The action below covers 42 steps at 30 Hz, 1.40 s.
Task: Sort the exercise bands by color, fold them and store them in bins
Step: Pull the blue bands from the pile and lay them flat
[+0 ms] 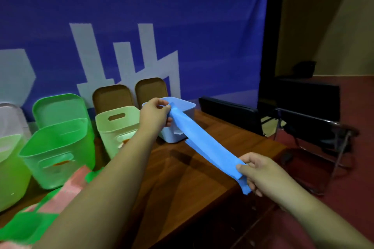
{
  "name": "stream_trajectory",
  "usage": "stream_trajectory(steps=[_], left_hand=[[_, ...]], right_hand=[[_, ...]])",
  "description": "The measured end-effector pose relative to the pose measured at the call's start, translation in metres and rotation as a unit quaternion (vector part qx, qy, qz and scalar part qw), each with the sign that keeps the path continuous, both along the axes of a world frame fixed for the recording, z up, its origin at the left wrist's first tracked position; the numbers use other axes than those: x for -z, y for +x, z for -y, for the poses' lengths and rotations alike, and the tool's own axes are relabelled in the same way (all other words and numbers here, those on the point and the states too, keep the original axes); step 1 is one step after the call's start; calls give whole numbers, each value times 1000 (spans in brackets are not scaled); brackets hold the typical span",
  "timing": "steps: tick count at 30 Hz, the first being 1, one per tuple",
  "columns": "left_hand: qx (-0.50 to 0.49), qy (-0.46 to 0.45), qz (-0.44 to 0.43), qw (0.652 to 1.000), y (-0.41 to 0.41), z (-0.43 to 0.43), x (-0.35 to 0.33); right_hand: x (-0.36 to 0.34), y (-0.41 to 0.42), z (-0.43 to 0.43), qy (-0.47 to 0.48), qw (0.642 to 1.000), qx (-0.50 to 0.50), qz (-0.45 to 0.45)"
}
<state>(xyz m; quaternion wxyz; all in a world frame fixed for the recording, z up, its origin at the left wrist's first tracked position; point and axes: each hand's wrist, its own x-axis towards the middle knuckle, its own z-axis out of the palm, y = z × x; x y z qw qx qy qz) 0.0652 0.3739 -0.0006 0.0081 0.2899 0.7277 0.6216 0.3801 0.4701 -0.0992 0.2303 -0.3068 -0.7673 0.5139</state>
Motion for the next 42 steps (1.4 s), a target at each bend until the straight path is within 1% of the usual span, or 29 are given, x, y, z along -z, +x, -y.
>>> stream_trajectory(steps=[4, 6, 9, 14, 17, 21, 28, 33, 38, 40, 42], left_hand=[[-28, -61, -30, 997, 7, -33, 37], [-41, -99, -61, 992, 8, -48, 54], [-54, -184, -142, 971, 6, -63, 75], [-81, -283, -205, 933, 9, -79, 97], [-103, -324, -249, 907, 11, -83, 109], [-117, -349, -295, 882, 14, -89, 115], [-113, -399, -325, 850, 11, -91, 122], [-97, -388, -327, 856, 16, -88, 121], [-76, -384, -334, 857, 29, -77, 113], [-64, -382, -326, 862, 35, -71, 107], [-51, -382, -316, 867, 42, -63, 100]], right_hand=[[13, 15, -13, -16, 1000, 18, 3], [19, 19, -17, -22, 999, 23, 4], [25, 21, -19, -30, 999, 31, 9], [34, 21, -22, -26, 999, 40, 9], [37, 20, -24, -23, 999, 42, 4], [42, 19, -26, -12, 999, 35, 3], [43, 20, -28, 40, 999, 17, 23], [46, 22, -28, 77, 996, 12, 45], [42, 26, -23, 130, 988, 30, 76], [38, 29, -20, 162, 981, 45, 101], [33, 30, -17, 211, 965, 64, 139]])
